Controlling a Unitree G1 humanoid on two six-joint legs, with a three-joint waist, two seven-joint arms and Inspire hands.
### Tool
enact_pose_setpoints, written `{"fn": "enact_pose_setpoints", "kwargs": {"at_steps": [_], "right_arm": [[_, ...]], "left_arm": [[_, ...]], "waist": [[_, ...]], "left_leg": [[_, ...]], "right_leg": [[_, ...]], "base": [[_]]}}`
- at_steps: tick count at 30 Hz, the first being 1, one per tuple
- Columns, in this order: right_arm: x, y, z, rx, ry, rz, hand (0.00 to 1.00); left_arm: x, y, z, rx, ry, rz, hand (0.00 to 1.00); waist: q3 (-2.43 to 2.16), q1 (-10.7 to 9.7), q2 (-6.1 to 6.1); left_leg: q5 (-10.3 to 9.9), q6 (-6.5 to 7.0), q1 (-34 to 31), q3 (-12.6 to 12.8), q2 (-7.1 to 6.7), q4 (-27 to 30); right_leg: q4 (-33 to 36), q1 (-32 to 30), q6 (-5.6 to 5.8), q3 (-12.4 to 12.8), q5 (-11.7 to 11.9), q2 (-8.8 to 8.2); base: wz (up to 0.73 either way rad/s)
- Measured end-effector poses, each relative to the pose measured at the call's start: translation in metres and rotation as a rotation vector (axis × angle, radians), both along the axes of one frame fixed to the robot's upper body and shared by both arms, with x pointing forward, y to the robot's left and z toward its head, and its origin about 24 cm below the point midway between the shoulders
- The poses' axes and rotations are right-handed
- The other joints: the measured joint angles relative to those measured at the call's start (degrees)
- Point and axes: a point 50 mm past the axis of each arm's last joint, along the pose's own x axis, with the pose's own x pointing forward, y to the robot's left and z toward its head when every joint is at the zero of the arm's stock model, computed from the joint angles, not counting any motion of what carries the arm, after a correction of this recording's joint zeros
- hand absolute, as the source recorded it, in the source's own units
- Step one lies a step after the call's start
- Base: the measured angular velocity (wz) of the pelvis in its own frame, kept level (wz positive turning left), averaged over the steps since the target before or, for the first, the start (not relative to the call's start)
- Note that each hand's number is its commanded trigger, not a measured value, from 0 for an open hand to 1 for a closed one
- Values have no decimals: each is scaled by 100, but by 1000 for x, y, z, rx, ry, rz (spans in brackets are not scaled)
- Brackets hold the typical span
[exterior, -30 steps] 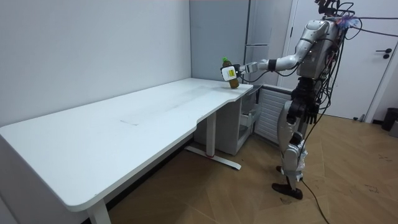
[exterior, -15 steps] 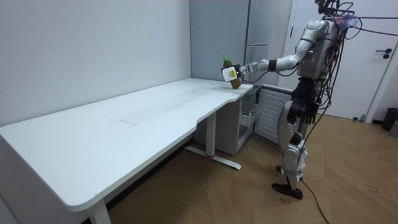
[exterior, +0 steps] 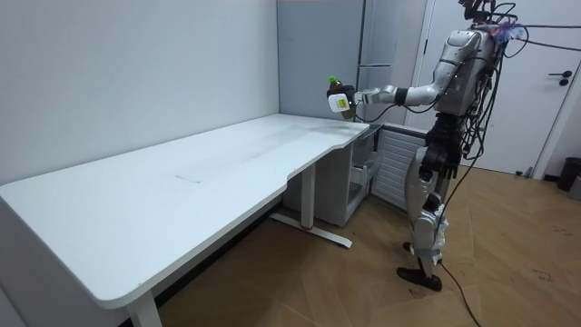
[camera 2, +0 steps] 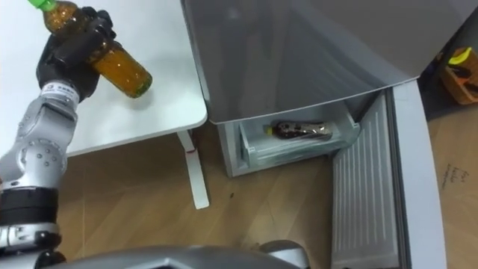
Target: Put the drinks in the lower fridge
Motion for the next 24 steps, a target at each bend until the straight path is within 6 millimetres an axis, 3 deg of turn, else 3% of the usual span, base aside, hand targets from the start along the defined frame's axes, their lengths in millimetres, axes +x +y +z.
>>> {"fn": "enact_pose_setpoints", "kwargs": {"at_steps": [7, 14, 20, 24], "right_arm": [[5, 2, 0, -48, 7, 88, 0], [20, -3, 2, -83, -44, 135, 0], [74, 10, 12, -56, -314, 196, 0], [103, 37, 20, 43, -448, 336, 0]], "left_arm": [[-22, -25, -27, -107, 90, -60, 100], [-28, -31, -32, -217, 83, -45, 100], [-28, -36, -29, -215, 52, -52, 100], [-28, -42, -29, -214, 43, -91, 100]], "waist": [[-2, 386, 3], [13, 678, -8], [23, 746, -51], [16, 897, -86]], "left_leg": [[0, 0, -153, -96, -11, 53], [8, 5, -286, -151, -22, 124], [9, 5, -375, -188, -28, 144], [9, 4, -384, -213, -9, 157]], "right_leg": [[8, -53, -4, -82, 2, -21], [4, -127, -4, -235, -7, -65], [-36, -153, -5, -331, -5, -65], [-15, -161, -4, -380, -5, -72]], "base": [[6], [10], [7], [4]]}}
